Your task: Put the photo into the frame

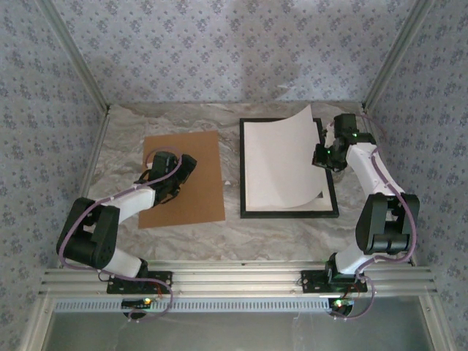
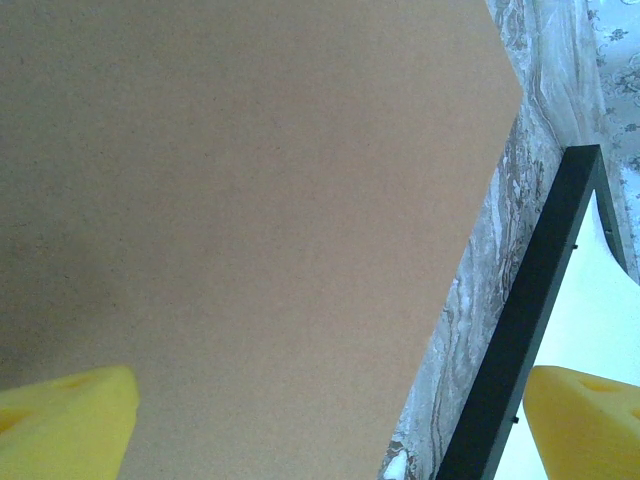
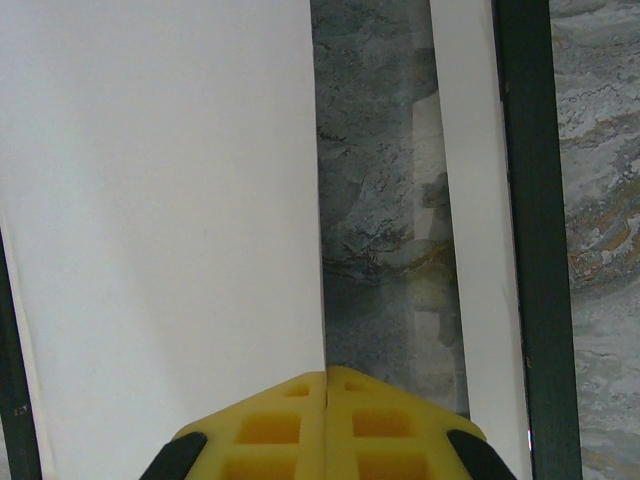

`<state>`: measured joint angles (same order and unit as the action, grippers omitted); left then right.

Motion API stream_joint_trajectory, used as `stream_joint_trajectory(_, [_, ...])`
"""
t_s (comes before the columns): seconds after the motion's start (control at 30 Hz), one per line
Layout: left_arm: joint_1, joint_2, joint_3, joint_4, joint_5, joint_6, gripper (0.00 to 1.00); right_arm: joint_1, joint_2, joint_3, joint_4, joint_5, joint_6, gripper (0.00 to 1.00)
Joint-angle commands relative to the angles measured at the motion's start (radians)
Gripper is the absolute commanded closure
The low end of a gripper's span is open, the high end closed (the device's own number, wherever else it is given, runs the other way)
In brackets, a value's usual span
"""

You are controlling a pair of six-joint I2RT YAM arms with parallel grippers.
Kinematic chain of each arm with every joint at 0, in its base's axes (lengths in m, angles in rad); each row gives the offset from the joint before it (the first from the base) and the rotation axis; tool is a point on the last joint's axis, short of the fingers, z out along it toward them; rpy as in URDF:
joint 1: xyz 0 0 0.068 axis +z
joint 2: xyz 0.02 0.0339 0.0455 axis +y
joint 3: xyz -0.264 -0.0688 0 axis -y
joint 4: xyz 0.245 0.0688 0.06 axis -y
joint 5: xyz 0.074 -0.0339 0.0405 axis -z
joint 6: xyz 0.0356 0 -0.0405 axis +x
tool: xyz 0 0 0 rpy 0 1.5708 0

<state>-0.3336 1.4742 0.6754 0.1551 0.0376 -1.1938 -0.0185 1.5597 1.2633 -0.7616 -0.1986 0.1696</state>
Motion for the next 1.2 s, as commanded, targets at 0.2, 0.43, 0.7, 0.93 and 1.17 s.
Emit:
stream_joint_trajectory(0.2, [0.005,0.016,0.03,0.017,0.025,0.011,0.01,-0.017,-0.011,-0.021,0.06,-0.044,0.035,1.0])
stream_joint_trajectory(0.43, [0.005,0.015,0.026,0.019,0.025,0.01,0.02,-0.016,-0.042,-0.036,0.057,-0.058,0.059,1.0])
stream_joint_trajectory(0.7, [0.005,0.013,0.021,0.022,0.024,0.01,0.02,-0.017,-0.117,-0.054,-0.006,0.006,0.07,1.0])
stream_joint_trajectory(0.93, [0.005,0.006,0.013,0.024,0.024,0.006,0.02,-0.015,-0.113,-0.104,0.037,0.007,0.067,1.0])
stream_joint_trajectory(1.17, [0.005,0.007,0.012,0.024,0.019,0.006,0.02,0.01,-0.057,-0.096,0.082,-0.063,0.017,1.0])
